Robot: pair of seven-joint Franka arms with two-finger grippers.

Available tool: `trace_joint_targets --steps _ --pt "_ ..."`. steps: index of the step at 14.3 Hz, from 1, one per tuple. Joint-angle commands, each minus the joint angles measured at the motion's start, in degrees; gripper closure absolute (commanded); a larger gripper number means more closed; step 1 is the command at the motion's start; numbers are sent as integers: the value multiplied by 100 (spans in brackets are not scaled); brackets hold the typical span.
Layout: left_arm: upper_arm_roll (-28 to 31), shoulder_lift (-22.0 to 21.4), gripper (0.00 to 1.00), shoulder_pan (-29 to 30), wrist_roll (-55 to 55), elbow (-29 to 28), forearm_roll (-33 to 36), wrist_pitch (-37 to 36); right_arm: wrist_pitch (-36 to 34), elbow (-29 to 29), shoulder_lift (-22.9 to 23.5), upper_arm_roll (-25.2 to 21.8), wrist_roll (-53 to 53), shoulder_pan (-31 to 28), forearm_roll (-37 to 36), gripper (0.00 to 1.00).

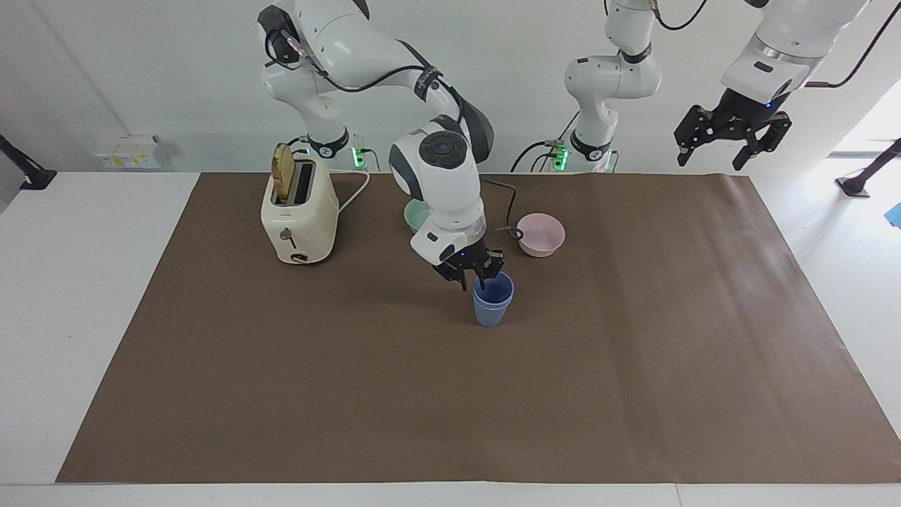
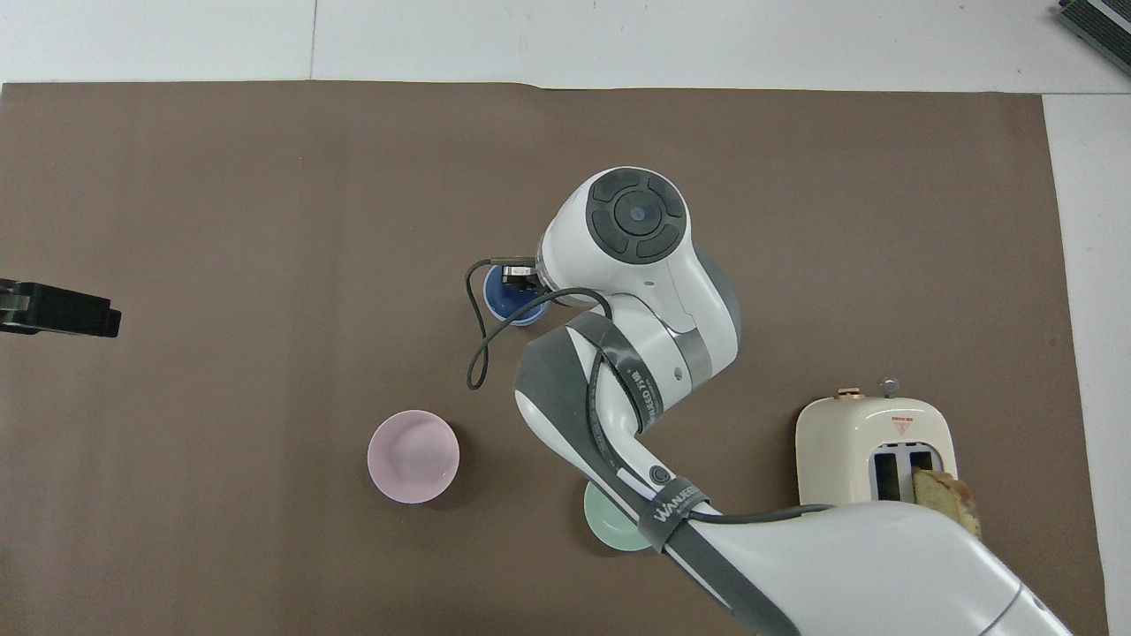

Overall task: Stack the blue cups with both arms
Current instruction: 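Lower the blue cup into the centered cup with the right gripper, then open the right gripper and lift it away from the cups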

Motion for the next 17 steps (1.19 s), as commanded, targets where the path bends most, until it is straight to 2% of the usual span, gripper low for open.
trace_joint_targets --steps 1,2,6,10,17 --pt "-59 -41 0 84 47 59 54 -119 117 -34 -21 29 66 -28 -6 27" --pt "-59 -41 0 84 47 59 54 -119 109 -16 -21 29 84 -19 -24 0" --pt "-59 -41 0 84 47 59 54 -119 -162 176 -117 -24 40 -247 -24 0" --pt "-51 -41 0 84 47 59 54 -119 -1163 739 -285 -50 -152 -651 -129 0" --pt "-59 -41 0 84 47 59 54 -119 -2262 801 -1013 -59 -1188 -1371 -165 0"
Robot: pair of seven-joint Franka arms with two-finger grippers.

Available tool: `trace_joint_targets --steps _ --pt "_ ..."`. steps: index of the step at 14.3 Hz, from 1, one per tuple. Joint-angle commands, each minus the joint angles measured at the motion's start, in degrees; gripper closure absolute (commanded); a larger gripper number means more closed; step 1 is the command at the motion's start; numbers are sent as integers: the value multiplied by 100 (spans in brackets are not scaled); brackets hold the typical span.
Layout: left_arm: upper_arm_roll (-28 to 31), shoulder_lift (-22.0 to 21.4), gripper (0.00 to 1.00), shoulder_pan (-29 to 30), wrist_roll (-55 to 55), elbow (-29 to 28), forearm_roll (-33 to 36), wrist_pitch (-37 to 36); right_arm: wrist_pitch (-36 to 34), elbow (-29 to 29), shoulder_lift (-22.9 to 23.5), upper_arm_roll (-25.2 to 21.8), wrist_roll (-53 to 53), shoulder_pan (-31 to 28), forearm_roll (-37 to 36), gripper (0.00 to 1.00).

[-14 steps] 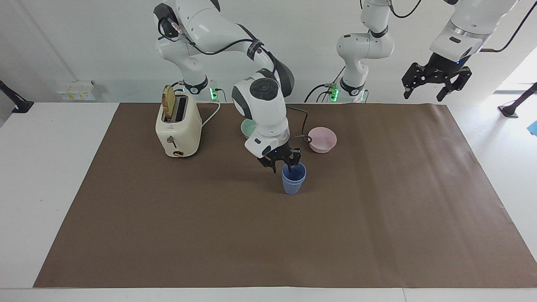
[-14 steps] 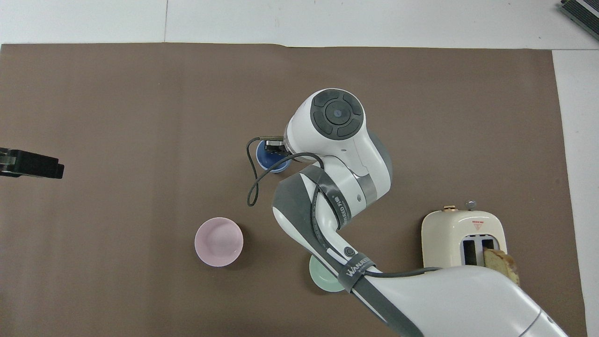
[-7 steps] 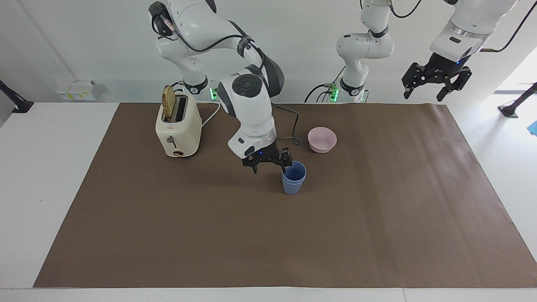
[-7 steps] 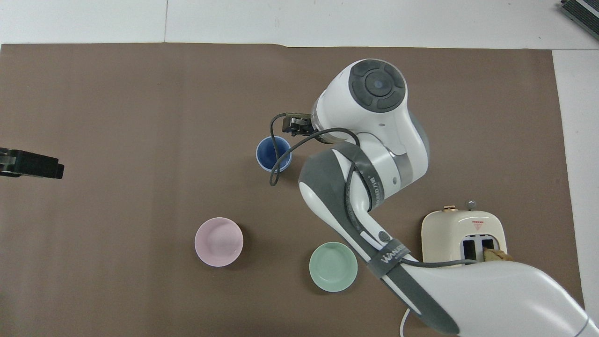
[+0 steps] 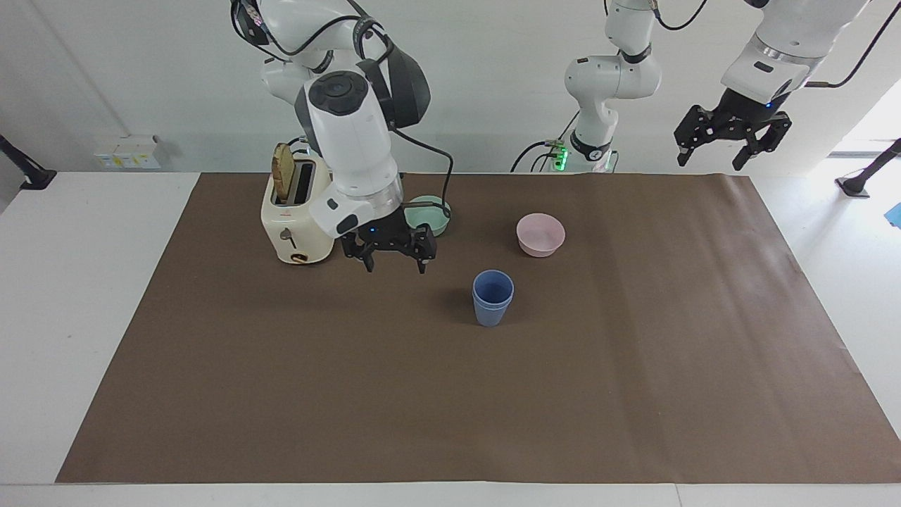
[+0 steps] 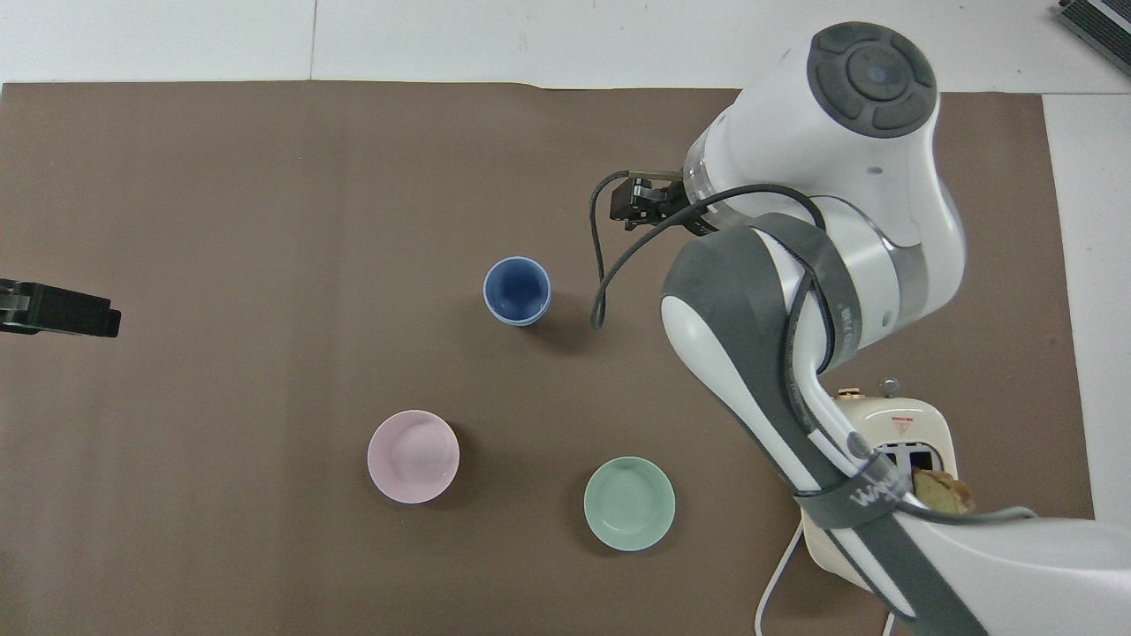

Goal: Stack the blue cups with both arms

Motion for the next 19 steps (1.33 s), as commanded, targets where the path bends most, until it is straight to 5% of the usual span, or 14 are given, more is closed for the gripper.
trace_joint_targets --steps 1,8,19 --pt "-59 -41 0 84 47 59 54 -119 -473 -21 -323 48 -521 -326 -99 0" --pt "-59 -41 0 84 47 59 54 -119 -1264 -126 -1176 39 -1487 -932 -90 0" --pt "-51 -41 0 84 47 59 54 -119 -1520 -363 -1387 30 -2509 -1697 -73 0"
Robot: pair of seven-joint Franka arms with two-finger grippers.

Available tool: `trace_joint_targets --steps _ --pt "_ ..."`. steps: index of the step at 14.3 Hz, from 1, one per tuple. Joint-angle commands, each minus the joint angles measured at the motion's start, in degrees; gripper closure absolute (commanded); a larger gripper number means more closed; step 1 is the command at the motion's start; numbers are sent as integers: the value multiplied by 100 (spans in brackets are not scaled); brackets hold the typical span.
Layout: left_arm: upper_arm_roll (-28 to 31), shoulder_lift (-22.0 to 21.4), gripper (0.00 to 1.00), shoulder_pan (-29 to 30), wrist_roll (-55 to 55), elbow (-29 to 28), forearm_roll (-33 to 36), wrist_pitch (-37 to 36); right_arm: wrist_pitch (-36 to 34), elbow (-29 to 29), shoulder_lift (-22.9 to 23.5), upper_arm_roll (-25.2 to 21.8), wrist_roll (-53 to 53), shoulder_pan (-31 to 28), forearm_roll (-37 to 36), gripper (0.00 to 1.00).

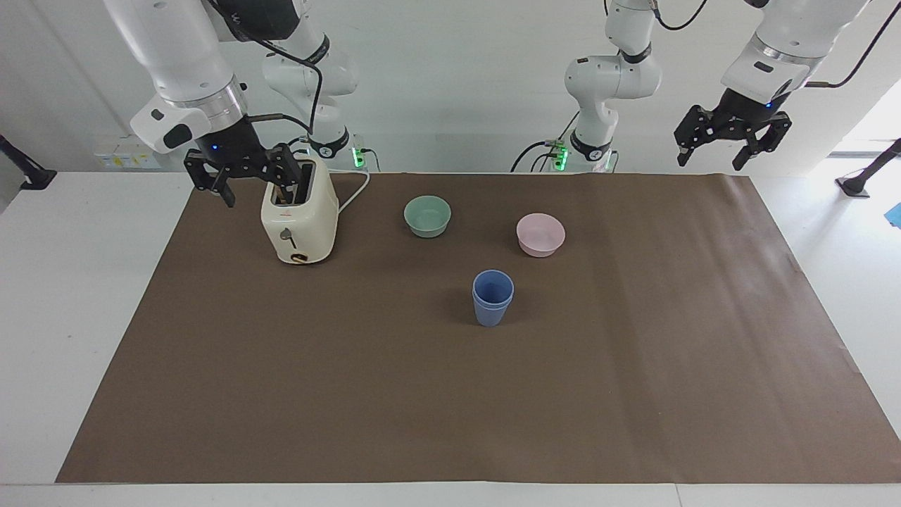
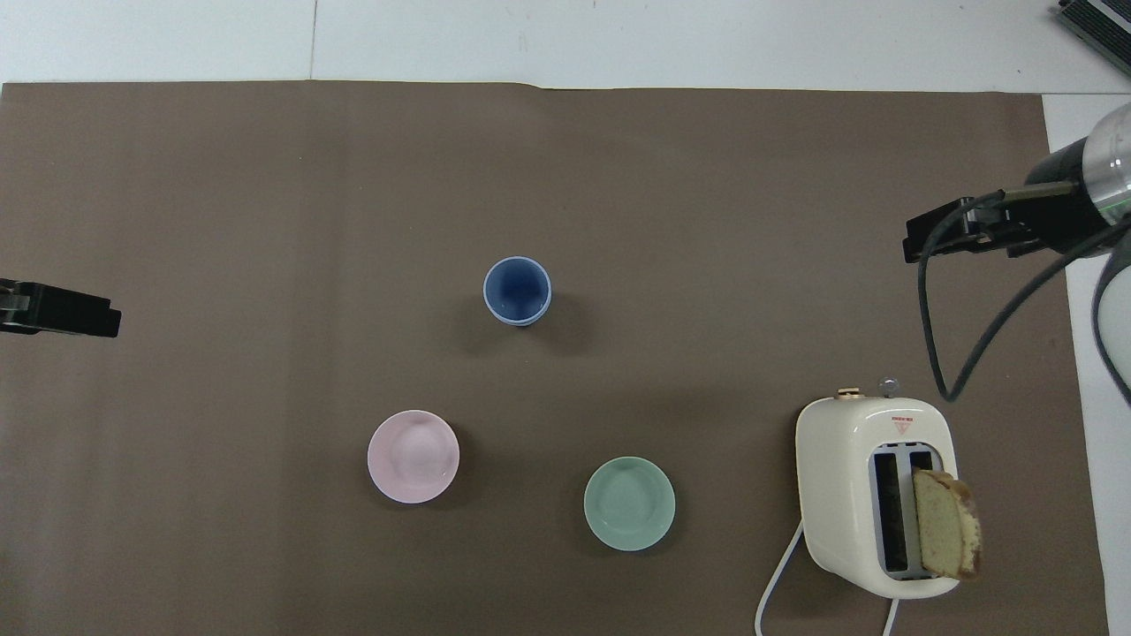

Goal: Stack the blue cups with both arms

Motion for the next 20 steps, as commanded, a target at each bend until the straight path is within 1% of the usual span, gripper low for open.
trace_joint_targets --steps 1,10,20 --pt "-51 -40 0 84 47 59 54 -119 5 -279 -194 51 -115 -162 -66 0" --pt "-59 -40 0 84 47 59 54 -119 14 -271 -194 42 -97 -293 22 0" --pt "-59 -40 0 84 47 59 54 -119 14 -279 -203 42 -97 -293 31 0"
